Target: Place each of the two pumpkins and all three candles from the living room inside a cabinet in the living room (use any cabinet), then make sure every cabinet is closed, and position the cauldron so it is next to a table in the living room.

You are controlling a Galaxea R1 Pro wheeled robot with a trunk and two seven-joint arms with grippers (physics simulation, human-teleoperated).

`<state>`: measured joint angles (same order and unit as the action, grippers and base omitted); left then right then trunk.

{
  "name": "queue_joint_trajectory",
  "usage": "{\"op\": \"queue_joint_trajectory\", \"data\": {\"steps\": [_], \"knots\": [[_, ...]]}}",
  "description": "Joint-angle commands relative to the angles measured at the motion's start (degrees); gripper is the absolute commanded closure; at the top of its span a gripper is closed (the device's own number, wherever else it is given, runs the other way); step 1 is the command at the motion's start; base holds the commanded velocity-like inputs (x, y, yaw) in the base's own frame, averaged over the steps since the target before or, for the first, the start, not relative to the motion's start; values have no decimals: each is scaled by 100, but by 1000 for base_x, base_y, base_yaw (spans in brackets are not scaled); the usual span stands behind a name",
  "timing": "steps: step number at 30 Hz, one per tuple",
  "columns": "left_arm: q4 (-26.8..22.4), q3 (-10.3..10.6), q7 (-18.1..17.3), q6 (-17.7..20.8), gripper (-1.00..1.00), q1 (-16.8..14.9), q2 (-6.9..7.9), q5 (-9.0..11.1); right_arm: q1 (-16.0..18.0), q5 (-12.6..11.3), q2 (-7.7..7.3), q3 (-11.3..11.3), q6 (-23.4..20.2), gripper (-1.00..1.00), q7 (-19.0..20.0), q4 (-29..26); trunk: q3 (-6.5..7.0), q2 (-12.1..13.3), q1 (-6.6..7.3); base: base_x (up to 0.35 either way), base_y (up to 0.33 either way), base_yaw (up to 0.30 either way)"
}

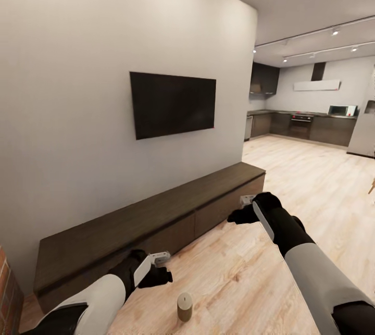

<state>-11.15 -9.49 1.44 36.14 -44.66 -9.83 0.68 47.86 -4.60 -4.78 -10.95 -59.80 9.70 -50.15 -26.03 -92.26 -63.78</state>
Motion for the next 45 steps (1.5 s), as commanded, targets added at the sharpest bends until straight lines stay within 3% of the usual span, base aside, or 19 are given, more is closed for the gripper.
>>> {"op": "queue_joint_trajectory", "data": {"steps": [1,9,12,17,25,29,33,37,45], "knots": [[-37,-35,15,170,-100,-7,-17,6,37,-43,-51,-21,-20,-100,-28,-11,-35,-46,-22,0,0,-63],[-552,18,-91,800,-100,-16,-17,11,416,-32,-369,-21,-20,-100,-30,-21,-251,-366,-198,0,0,-82],[-745,154,-112,1083,-100,-16,-17,17,495,-26,-425,-21,-20,-100,-29,-21,-329,-487,-264,0,0,-169],[-806,314,-87,1175,-100,-17,-17,20,533,-22,-508,-28,-20,-100,-29,-27,-451,-687,-374,0,0,-219],[-818,356,-42,1130,-100,-17,-17,14,540,-23,-533,-24,-20,-100,-28,-35,-643,-1008,-549,0,0,-234],[-815,363,61,750,-100,-17,-17,18,541,-29,-533,-21,-20,-100,-24,-150,-740,-1169,-637,0,0,-235],[-813,361,397,533,-100,-17,-17,23,541,-43,-527,-17,-20,-100,-16,-182,-830,-1329,-725,0,0,-175],[-809,361,521,321,-100,-17,-17,36,541,-43,-533,1,-20,-100,-23,-222,-906,-1489,-813,0,0,-46],[-810,336,1022,245,-100,-17,-17,117,570,-18,-629,5,-20,-100,-43,-668,-1051,-1810,-989,0,0,-4]]}}
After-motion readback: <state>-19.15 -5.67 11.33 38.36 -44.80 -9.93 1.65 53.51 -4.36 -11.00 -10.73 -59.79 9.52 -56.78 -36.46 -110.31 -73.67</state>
